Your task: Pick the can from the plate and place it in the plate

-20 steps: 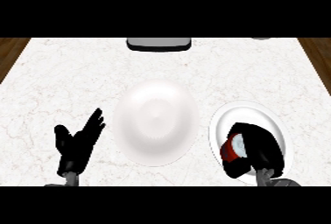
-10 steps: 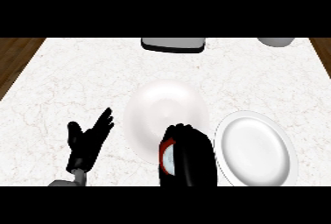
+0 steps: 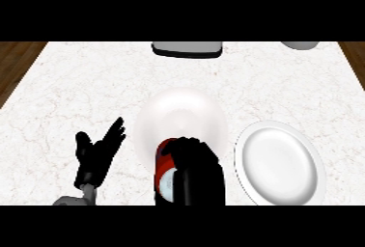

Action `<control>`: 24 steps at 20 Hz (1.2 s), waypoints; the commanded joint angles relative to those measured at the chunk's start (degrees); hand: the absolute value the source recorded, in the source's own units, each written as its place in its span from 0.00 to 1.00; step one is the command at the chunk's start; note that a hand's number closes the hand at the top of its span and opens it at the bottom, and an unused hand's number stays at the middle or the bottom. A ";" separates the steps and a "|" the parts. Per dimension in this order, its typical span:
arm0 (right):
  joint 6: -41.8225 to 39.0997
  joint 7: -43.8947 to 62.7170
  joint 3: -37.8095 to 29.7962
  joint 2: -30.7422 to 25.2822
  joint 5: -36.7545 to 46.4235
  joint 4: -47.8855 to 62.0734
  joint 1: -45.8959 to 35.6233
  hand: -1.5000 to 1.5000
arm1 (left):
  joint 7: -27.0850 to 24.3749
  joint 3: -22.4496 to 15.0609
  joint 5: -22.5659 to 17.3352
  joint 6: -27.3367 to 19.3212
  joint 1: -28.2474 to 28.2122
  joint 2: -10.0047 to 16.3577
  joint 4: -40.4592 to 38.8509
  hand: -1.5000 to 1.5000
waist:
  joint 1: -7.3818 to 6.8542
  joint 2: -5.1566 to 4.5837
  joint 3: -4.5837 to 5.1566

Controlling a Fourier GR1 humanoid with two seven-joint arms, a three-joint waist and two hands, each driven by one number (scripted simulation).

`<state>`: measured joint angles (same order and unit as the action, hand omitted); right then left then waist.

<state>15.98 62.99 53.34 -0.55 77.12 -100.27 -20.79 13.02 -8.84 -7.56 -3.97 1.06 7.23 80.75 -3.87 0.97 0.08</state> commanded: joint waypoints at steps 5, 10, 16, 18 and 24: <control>16.47 14.24 0.07 0.52 7.39 0.28 -0.08 1.00 | -0.24 0.47 -0.06 -0.19 -1.00 0.27 0.22 0.50 | 0.55 -0.51 -0.21; 19.45 16.75 -0.18 0.51 14.77 4.74 1.27 1.00 | -0.56 1.56 0.00 -0.70 0.52 0.52 -0.24 0.50 | 1.97 -0.73 -0.11; 24.86 18.64 -6.73 0.51 19.90 10.10 0.20 1.00 | -1.59 1.60 -0.38 0.09 -0.99 0.68 0.08 0.50 | 1.57 -1.21 -0.15; 27.47 18.42 -8.55 0.51 20.03 12.34 -0.03 1.00 | -0.52 1.23 -0.35 -0.20 -0.48 0.26 0.67 0.50 | 1.64 -1.35 -0.19; 31.90 15.68 -15.72 0.51 16.24 19.08 -5.88 1.00 | 0.79 -0.12 1.41 -2.14 0.68 -1.28 0.02 0.50 | 1.39 -1.59 -0.19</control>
<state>39.46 66.53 40.56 -0.79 94.59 -85.04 -22.87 13.12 -8.05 -7.46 -4.72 1.30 7.00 81.61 -2.55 -0.46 -0.16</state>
